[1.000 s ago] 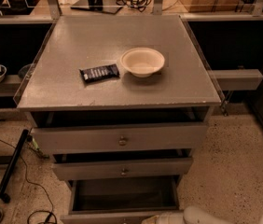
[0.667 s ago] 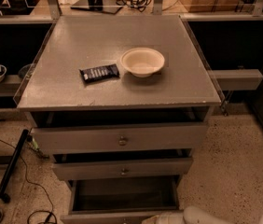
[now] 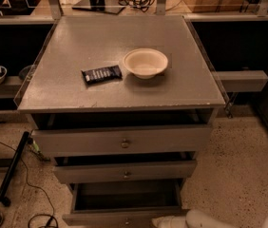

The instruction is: Close bottom drawer

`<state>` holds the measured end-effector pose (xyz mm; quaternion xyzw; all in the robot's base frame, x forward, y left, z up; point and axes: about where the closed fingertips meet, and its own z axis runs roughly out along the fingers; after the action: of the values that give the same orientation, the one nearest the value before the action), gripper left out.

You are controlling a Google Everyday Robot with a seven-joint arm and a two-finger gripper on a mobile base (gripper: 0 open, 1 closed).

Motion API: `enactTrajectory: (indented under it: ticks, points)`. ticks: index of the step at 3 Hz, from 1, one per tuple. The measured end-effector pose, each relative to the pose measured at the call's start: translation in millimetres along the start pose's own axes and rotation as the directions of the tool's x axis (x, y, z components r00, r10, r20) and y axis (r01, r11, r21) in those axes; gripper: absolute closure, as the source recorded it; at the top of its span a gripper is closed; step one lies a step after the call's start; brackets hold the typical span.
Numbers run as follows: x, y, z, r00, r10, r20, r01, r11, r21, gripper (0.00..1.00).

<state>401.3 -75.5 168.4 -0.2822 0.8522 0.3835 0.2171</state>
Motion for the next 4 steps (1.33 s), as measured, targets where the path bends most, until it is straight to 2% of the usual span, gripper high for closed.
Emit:
enactTrajectory:
  ticks: [1, 3, 4]
  points:
    - [0.0, 0.0, 0.0, 1.000, 0.000, 0.000, 0.000, 1.0000, 0.000, 0.00]
    - [0.0, 0.1, 0.1, 1.000, 0.000, 0.000, 0.000, 1.0000, 0.000, 0.50]
    - [0.0, 0.1, 0.1, 1.000, 0.000, 0.000, 0.000, 1.0000, 0.000, 0.81]
